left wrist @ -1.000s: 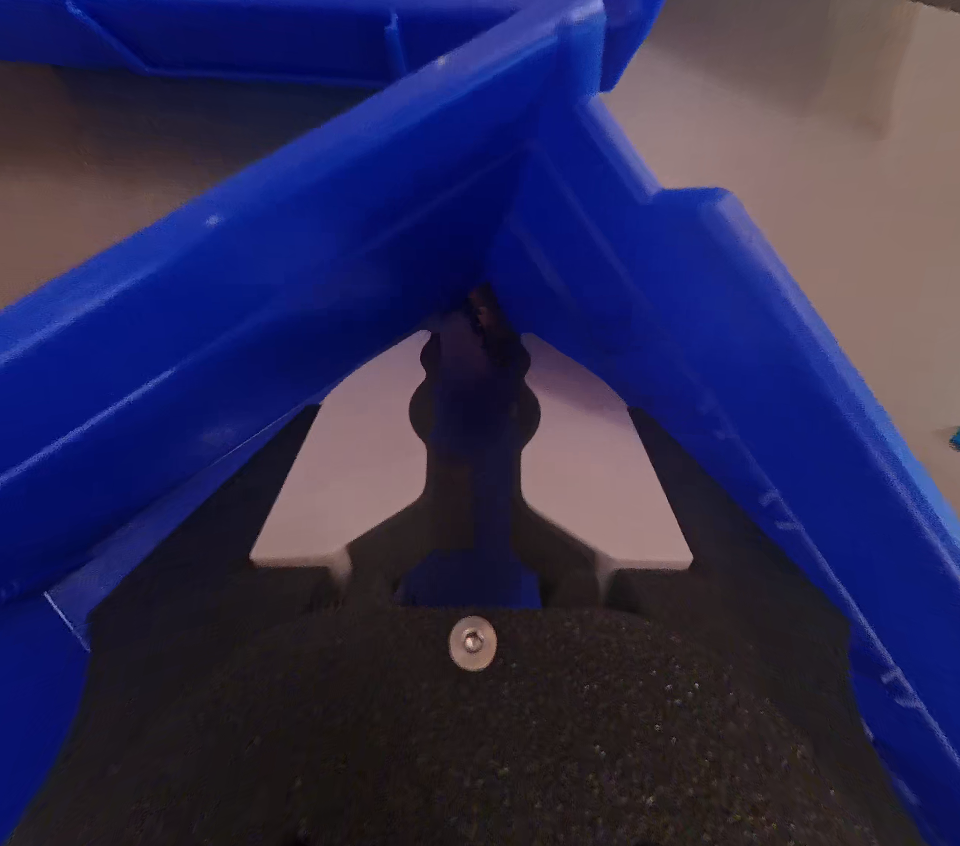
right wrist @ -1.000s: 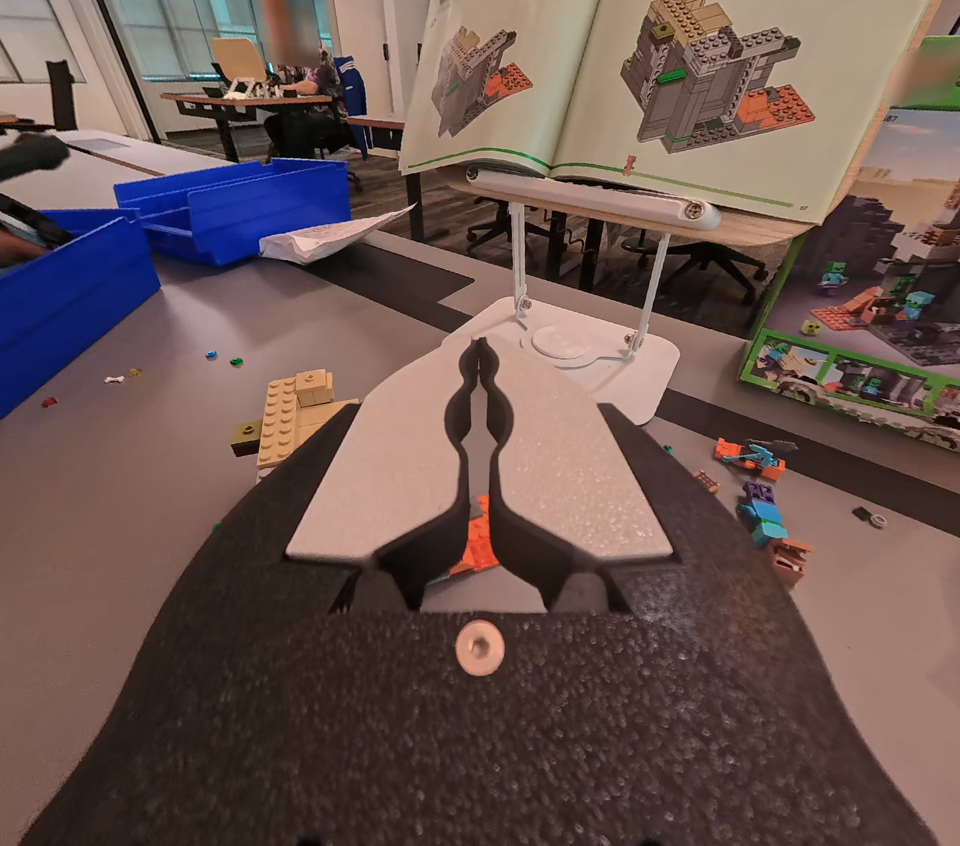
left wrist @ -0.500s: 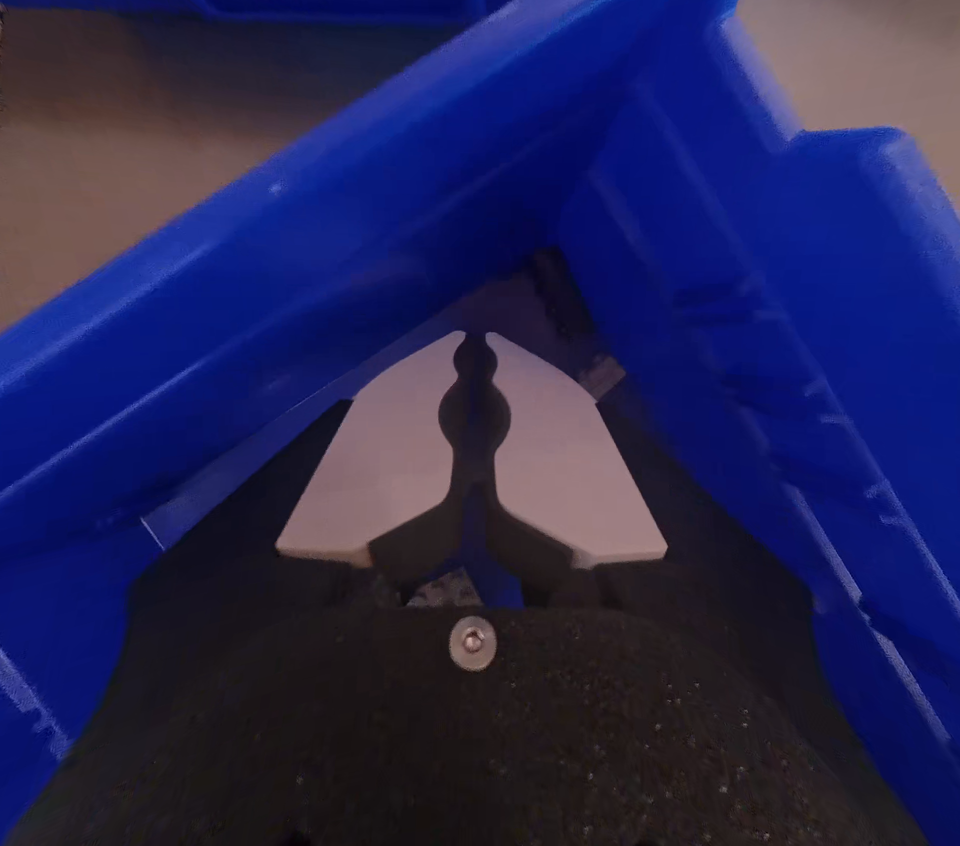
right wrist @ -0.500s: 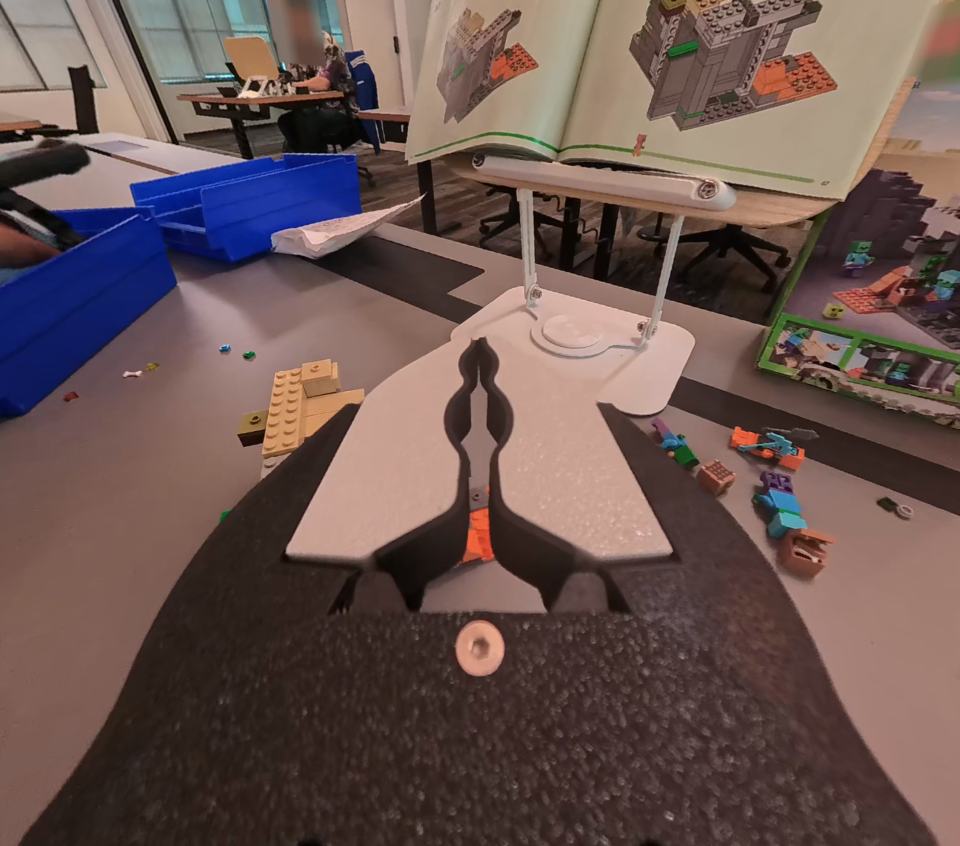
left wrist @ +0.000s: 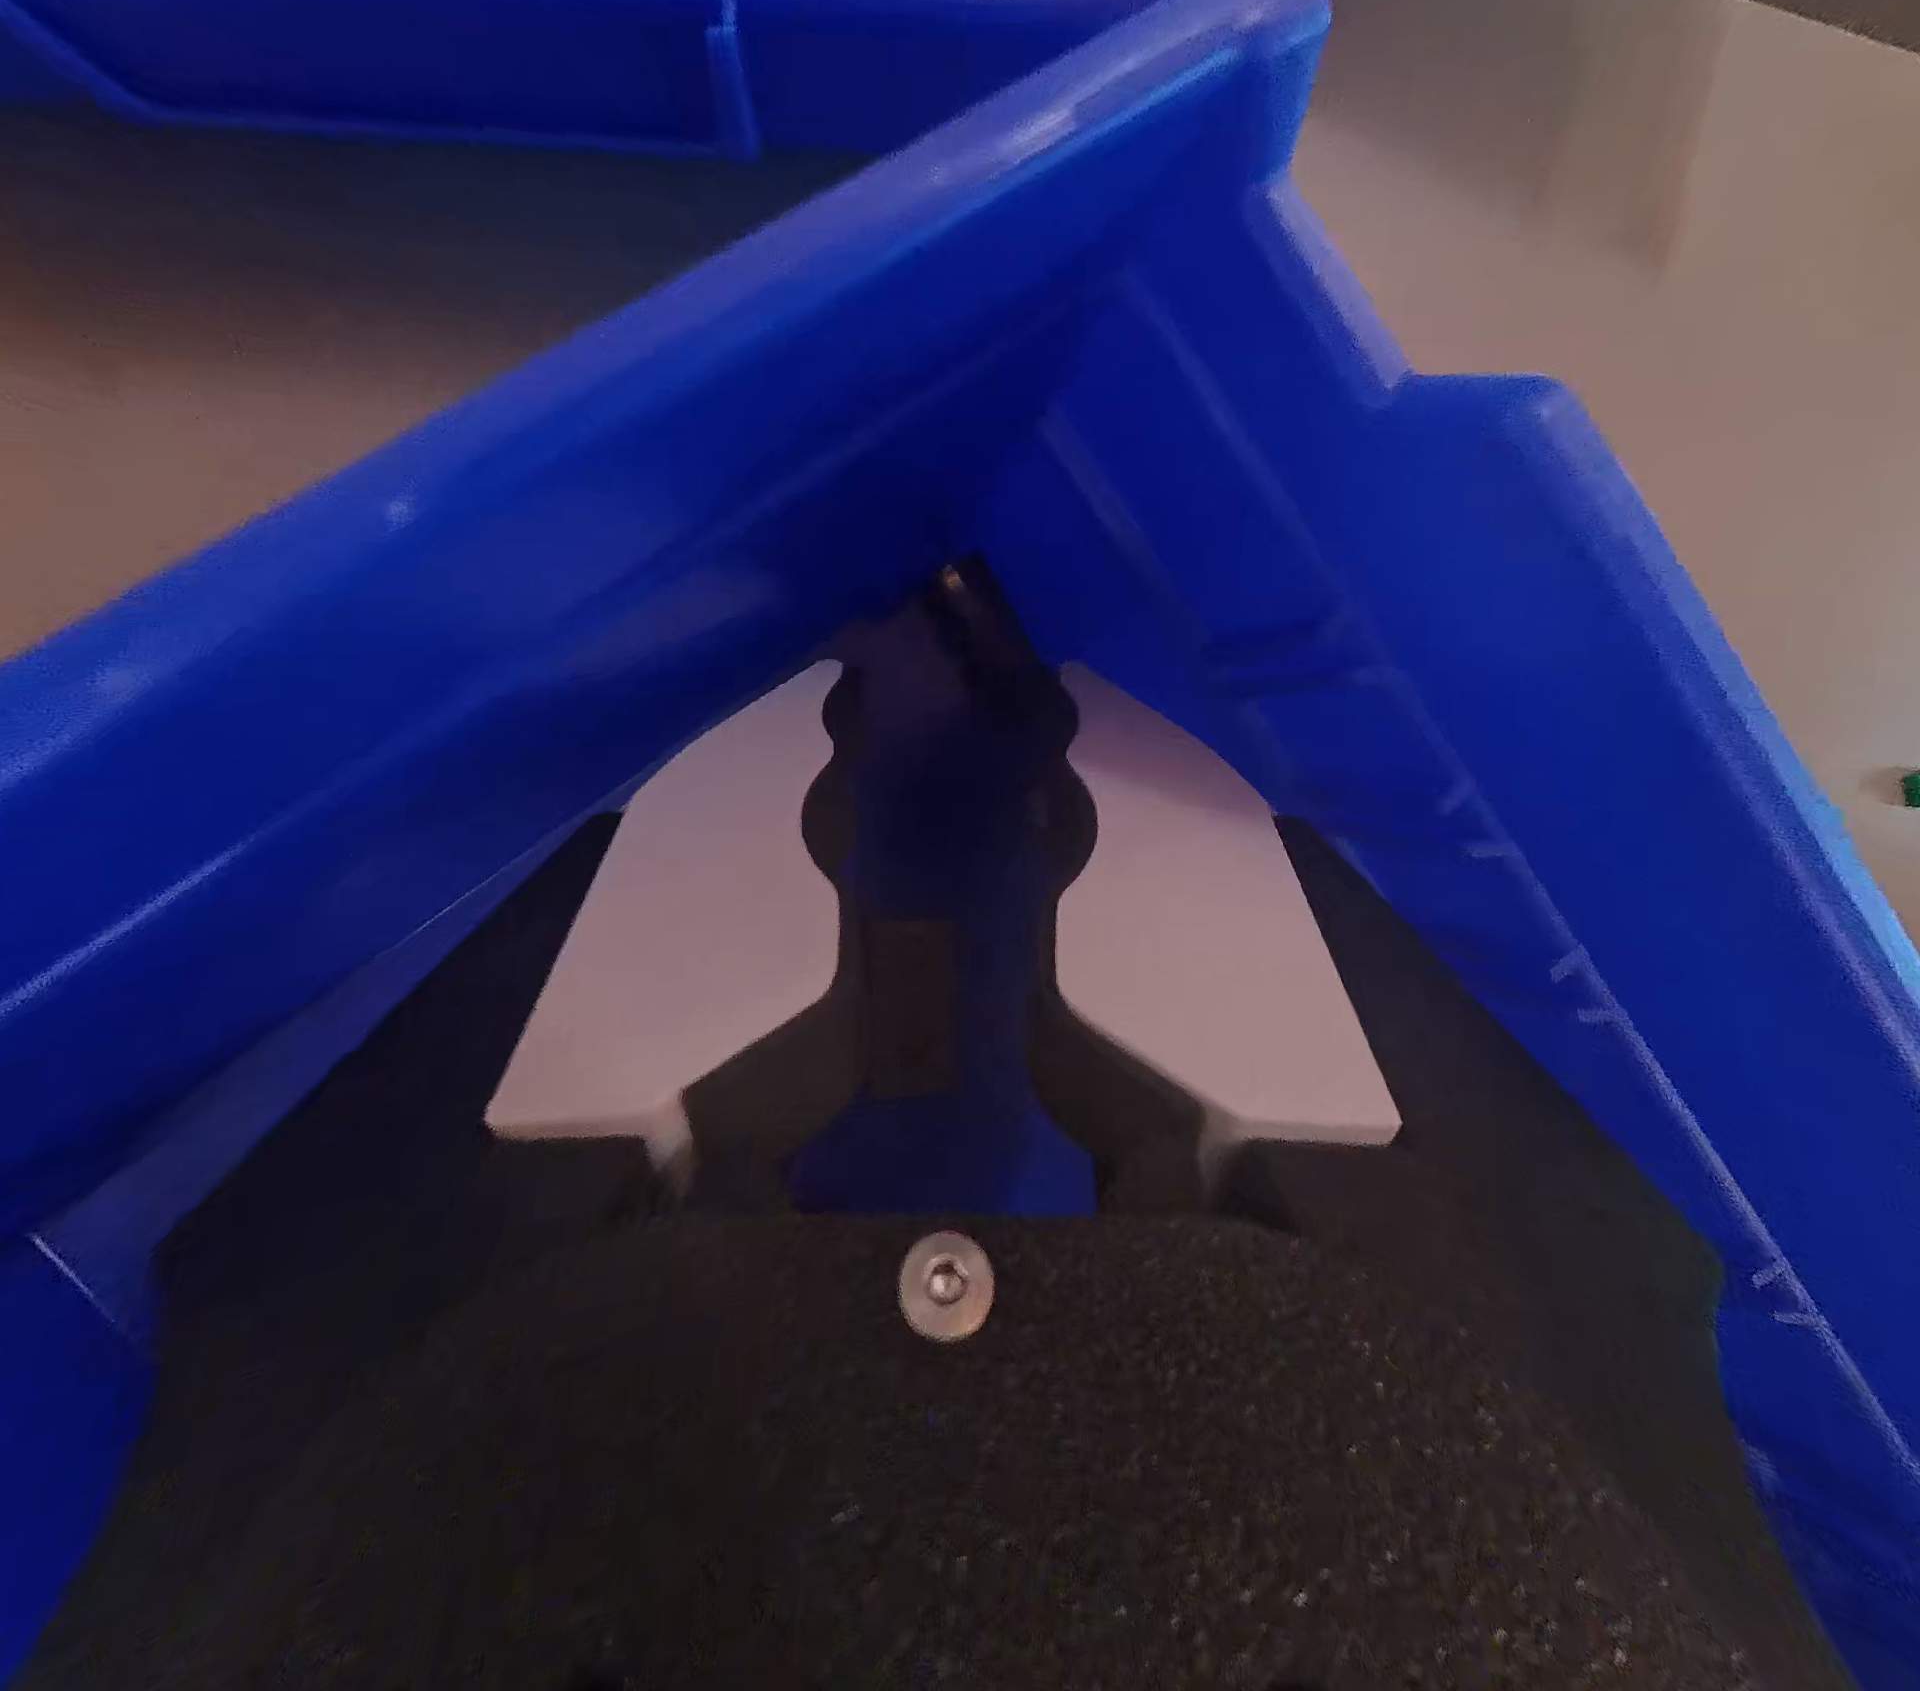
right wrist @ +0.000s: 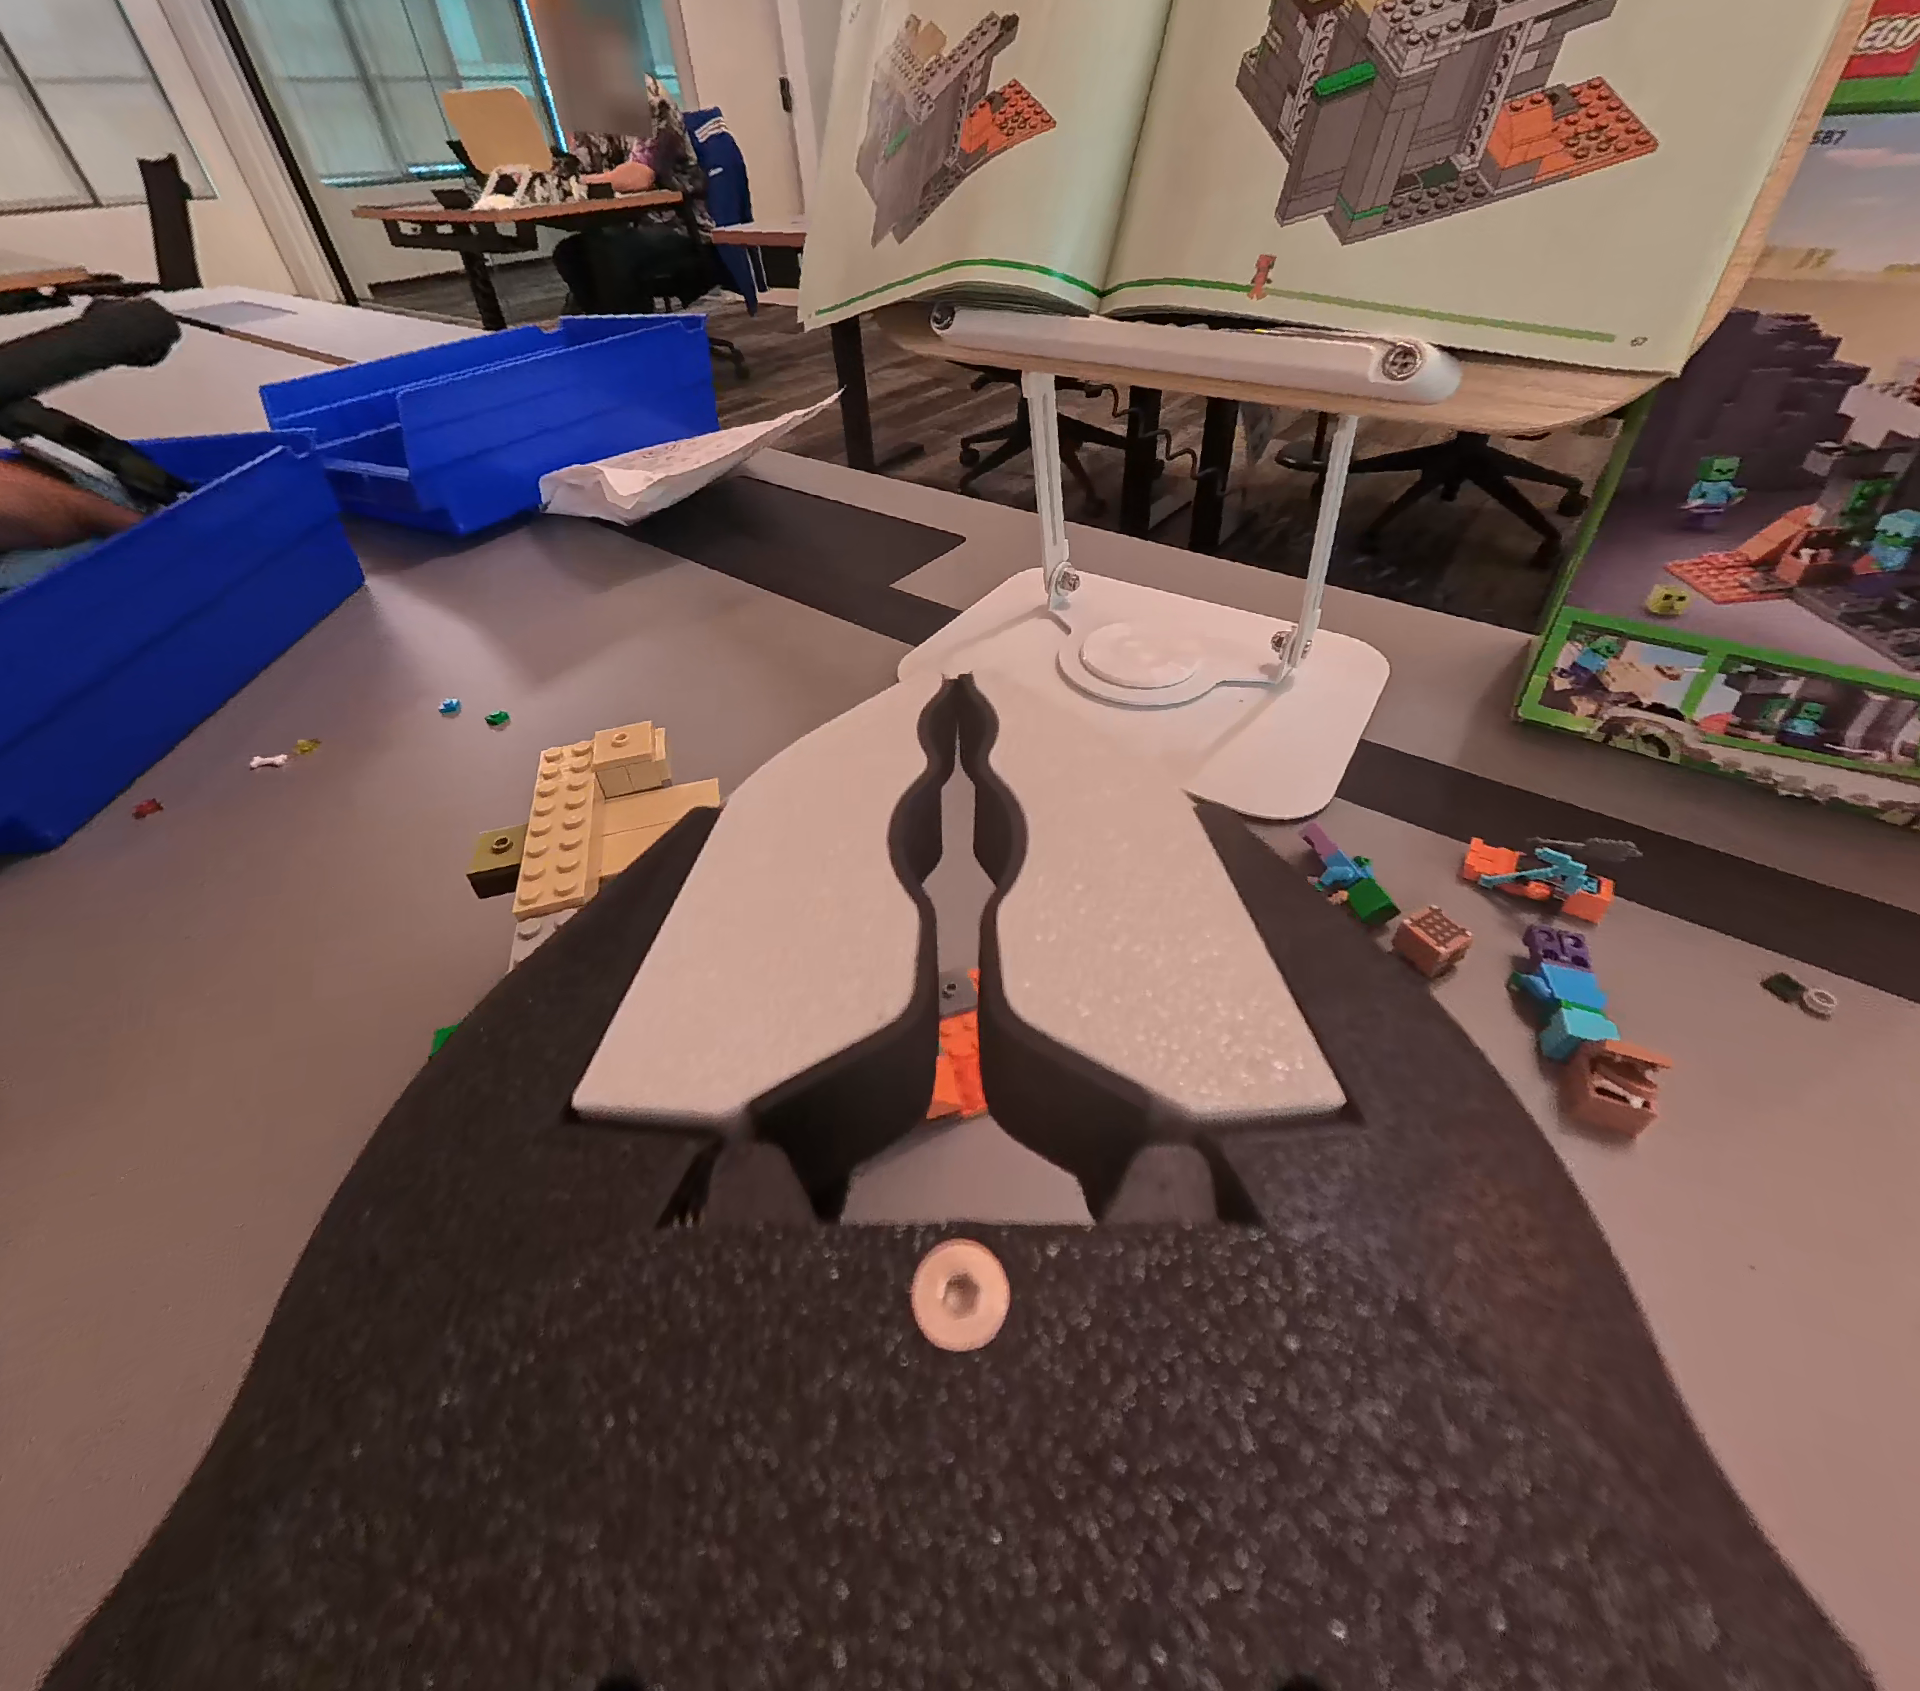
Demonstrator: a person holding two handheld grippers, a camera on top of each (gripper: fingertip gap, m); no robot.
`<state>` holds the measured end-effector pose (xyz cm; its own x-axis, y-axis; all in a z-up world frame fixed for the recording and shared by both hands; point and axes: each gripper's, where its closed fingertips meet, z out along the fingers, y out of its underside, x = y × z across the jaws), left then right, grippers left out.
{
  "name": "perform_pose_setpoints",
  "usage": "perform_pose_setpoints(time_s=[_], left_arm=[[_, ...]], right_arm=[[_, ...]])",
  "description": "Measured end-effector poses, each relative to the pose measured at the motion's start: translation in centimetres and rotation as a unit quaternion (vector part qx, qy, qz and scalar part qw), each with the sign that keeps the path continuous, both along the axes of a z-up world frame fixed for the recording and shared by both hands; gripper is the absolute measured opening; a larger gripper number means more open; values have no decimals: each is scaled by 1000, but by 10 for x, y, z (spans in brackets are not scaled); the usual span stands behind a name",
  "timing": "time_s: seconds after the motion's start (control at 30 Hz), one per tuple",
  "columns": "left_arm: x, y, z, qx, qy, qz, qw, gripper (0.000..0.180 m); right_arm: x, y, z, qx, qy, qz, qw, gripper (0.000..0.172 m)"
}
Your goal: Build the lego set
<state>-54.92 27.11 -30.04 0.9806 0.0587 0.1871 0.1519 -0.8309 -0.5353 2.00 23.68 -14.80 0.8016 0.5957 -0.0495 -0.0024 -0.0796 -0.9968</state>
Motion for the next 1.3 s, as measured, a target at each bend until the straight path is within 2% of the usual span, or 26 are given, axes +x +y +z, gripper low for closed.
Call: perform_pose_setpoints(time_s=[0.23, 0.37, 0.4, 0.57, 0.73, 0.9, 1.0, 1.13, 1.23, 1.3], left_arm=[[6, 1, 1, 6, 11, -45, 999, 22], [-1, 2, 1, -11, 97, -74, 992, 0], [-5, -2, -4, -37, 121, -84, 988, 0], [1, 2, 5, 4, 113, -111, 987, 0], [7, -4, 3, 8, 113, -179, 977, 25], [6, -4, -4, 3, 111, -210, 971, 38], [8, 0, -5, 13, 91, -200, 975, 36], [12, 8, -4, 62, 76, -177, 979, 31], [13, 11, -4, 83, 96, -175, 976, 16], [12, 12, -4, 87, 122, -171, 974, 15]], right_arm=[[-4, 0, -7, -8, -6, 7, 1000, 0], [-3, 1, -7, -9, -5, 5, 1000, 0], [-2, 1, -7, -9, -5, 5, 1000, 0], [0, 2, -5, -7, -3, 1, 1000, 0], [-1, 2, -7, -8, -5, 4, 1000, 0], [0, 3, -8, -8, -5, 3, 1000, 0], [-1, 3, -10, -10, -6, 5, 1000, 0], [-5, 2, -12, -11, -10, 11, 1000, 0], [-7, 1, -14, -13, -11, 14, 1000, 0], [-7, 1, -15, -14, -11, 14, 1000, 0]])
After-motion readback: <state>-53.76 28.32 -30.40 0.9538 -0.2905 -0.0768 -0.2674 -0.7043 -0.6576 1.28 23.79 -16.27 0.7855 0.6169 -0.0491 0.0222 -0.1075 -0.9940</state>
